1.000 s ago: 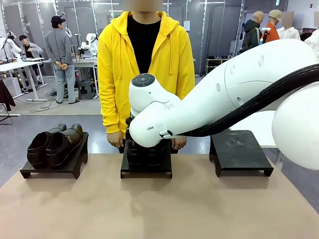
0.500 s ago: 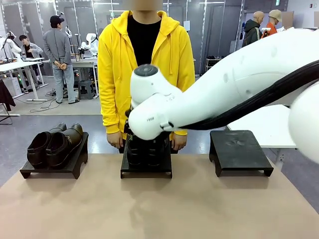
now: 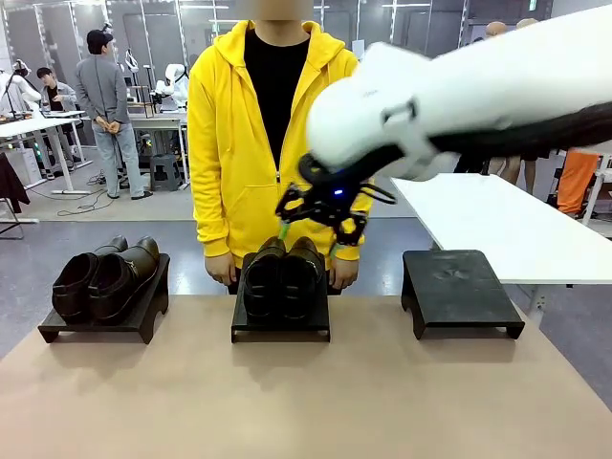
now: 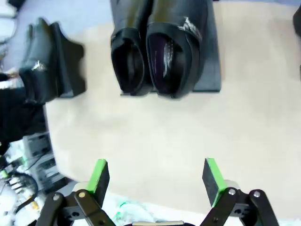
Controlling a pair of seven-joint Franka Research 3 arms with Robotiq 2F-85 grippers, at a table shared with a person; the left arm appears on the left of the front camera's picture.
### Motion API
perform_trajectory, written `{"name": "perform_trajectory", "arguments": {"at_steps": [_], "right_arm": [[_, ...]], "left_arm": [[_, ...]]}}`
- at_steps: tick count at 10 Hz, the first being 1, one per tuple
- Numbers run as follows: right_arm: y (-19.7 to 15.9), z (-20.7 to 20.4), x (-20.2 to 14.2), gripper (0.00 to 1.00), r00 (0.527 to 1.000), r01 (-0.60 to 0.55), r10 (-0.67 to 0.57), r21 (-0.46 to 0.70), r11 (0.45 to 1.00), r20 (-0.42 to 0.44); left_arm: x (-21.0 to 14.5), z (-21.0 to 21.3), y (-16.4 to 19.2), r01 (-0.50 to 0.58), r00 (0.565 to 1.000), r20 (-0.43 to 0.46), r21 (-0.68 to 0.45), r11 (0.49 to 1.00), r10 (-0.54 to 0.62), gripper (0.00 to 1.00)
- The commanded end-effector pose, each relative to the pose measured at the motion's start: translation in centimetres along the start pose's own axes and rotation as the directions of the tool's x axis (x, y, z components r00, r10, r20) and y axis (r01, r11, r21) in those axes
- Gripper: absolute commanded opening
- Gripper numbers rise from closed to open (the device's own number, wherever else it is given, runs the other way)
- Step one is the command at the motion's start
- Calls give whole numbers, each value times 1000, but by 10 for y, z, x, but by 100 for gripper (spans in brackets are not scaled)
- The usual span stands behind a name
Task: Place the shoes on the stand as instructed by the person.
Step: Pick up another pair of Shoes and place it on the Shoes Stand indicated by the person.
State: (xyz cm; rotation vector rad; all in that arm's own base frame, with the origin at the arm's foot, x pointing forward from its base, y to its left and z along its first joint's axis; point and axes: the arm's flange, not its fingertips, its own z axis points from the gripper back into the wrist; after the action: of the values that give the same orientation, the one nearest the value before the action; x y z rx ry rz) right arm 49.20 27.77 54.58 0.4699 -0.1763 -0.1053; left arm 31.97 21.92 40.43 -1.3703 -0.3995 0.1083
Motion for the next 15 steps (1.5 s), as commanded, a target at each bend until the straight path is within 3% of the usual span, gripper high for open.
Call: {"name": "perform_trajectory", "arguments": {"at_steps": [1,4,7,9,10,11,15], "right_arm": [[-82,31,-5,100,990,83,-67,134,987,-126],[-166,51,-28,100,978,168,-105,388,906,-180],[-239,56,-72,100,960,278,-212,519,809,-183],[-257,50,-82,100,950,314,-251,556,770,-188],[-256,41,-82,100,950,313,-278,486,816,-144],[-259,53,-79,100,944,329,-260,515,792,-204],[-259,53,-79,100,944,329,-260,515,792,-204]], "left_arm": [[-3,0,-2,11,1000,-3,-13,1000,-11,100],[-3,0,-2,11,1000,-3,-13,1000,-11,100],[-3,0,-2,11,1000,-3,-13,1000,-11,100],[-3,0,-2,11,1000,-3,-13,1000,-11,100],[-3,0,-2,11,1000,-3,-13,1000,-11,100],[-3,0,-2,11,1000,-3,-13,1000,-11,100],[-3,0,-2,11,1000,-3,-13,1000,-11,100]]}}
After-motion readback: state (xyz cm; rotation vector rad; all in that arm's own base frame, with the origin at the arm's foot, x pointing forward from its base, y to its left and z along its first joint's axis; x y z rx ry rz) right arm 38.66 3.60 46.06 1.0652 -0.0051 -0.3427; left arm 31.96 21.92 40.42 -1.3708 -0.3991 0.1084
